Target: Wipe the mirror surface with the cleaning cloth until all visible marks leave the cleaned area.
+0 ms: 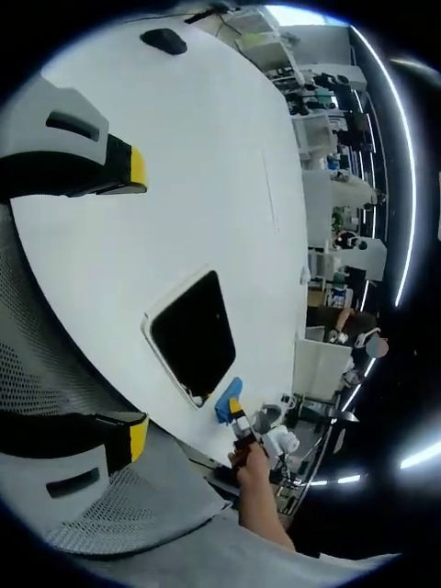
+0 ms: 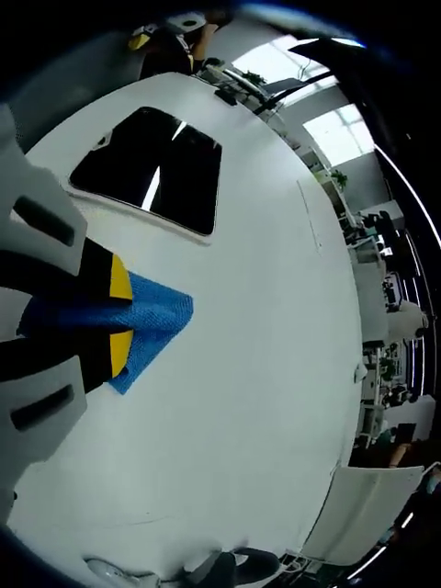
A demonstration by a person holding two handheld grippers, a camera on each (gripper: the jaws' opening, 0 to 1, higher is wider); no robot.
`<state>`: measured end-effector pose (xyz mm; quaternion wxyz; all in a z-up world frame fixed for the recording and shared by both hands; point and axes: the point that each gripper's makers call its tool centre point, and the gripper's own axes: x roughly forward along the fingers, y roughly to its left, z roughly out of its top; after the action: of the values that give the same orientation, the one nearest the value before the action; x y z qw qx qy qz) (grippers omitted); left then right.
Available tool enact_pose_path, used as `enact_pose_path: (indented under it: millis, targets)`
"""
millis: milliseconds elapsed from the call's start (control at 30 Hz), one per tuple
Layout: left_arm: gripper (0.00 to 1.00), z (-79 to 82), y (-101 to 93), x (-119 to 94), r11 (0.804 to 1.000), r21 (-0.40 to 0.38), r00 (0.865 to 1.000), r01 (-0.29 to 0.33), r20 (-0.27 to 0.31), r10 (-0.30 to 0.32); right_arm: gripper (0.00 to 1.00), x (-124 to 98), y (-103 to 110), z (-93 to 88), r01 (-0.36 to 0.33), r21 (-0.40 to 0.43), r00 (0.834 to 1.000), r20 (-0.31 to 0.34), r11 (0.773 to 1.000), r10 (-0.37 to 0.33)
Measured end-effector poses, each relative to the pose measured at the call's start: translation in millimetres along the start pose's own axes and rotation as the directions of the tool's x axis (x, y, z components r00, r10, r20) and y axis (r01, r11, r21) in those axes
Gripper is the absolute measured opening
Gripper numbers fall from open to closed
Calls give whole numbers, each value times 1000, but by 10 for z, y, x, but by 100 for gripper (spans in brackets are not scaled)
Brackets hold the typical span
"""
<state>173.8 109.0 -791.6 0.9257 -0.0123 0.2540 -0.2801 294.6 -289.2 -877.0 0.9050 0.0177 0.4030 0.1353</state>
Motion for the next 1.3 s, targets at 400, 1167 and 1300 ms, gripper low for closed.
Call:
enact_pose_path:
  millis: [400, 1167, 1300]
  targets:
    - [99, 164, 102, -48, 997, -62, 997, -38, 58, 42, 82, -546, 318, 381, -169, 2, 961, 221, 986, 164]
    - [99, 55, 185, -2, 998, 6, 997, -70, 37, 70, 98, -945, 379, -75, -147, -251, 949, 236, 957, 208]
    - [99, 56, 160, -3, 998, 9, 997, -69, 32, 69, 98, -905, 434, -63, -140, -295, 952, 224, 945, 210]
